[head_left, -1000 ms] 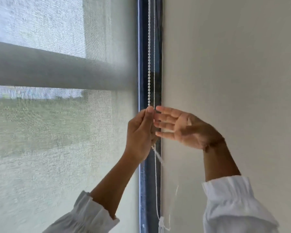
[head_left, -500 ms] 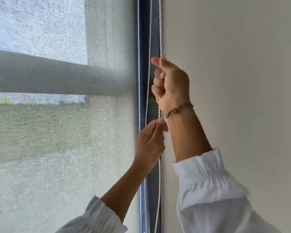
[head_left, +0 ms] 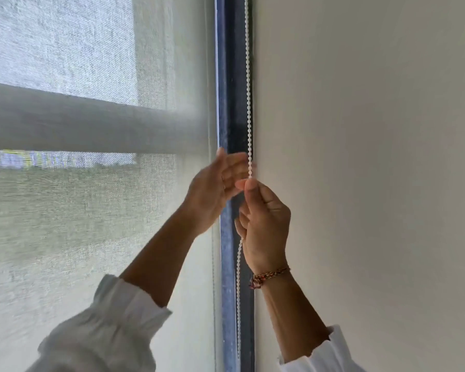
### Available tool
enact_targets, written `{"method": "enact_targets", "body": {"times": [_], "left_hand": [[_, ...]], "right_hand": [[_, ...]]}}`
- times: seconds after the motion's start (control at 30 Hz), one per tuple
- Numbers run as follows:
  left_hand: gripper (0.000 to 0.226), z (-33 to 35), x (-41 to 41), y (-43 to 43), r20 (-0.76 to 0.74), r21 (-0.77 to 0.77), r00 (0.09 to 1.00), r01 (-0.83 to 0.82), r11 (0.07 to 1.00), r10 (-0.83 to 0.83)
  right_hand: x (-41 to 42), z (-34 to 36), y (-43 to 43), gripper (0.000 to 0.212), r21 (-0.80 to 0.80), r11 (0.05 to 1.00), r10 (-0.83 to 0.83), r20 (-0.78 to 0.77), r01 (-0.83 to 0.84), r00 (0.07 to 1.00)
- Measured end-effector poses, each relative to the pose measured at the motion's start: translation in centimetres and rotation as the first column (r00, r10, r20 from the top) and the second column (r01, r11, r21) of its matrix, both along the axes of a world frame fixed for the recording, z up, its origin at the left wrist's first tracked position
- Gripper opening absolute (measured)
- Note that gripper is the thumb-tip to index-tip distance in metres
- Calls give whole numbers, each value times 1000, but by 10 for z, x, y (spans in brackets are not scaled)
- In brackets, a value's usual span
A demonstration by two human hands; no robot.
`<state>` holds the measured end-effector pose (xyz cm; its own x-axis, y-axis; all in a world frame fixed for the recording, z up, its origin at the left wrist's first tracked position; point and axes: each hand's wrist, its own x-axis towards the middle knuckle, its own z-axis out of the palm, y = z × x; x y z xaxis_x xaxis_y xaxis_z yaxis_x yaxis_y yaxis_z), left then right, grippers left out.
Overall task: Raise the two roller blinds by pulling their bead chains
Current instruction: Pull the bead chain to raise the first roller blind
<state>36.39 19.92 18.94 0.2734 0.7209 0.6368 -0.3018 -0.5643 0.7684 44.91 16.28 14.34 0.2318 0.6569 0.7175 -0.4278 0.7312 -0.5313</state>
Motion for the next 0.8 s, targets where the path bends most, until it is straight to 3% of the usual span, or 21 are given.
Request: {"method": "enact_targets", "body": {"times": [0.17, 0.27, 0.37, 0.5, 0.63, 0.8], "left_hand": [[31, 83, 15, -29, 73, 58, 985, 150, 987, -154], [23, 94, 26, -37, 160, 15, 987, 31, 999, -33], [29, 72, 40, -32, 206, 37, 969, -146, 989, 136], [38, 27, 40, -24, 260, 133, 960, -145, 980, 107], [44, -16, 30, -19, 223, 143, 968, -149, 978, 115], [38, -57, 28, -27, 201, 110, 973, -134, 985, 110]], "right_hand": [[-9, -19, -5, 22, 10, 995, -95, 56, 95, 994], [-8, -41, -4, 22, -20, 989, -143, 81, 145, 986], [-4, -64, -1, 23, -63, 988, -132, 97, 138, 987], [8, -96, 11, 24, -156, 988, 18, 154, 6, 988], [25, -103, 30, 47, -242, 970, 32, 259, 32, 965], [38, -32, 49, 50, -200, 961, 199, 31, -189, 980]]}}
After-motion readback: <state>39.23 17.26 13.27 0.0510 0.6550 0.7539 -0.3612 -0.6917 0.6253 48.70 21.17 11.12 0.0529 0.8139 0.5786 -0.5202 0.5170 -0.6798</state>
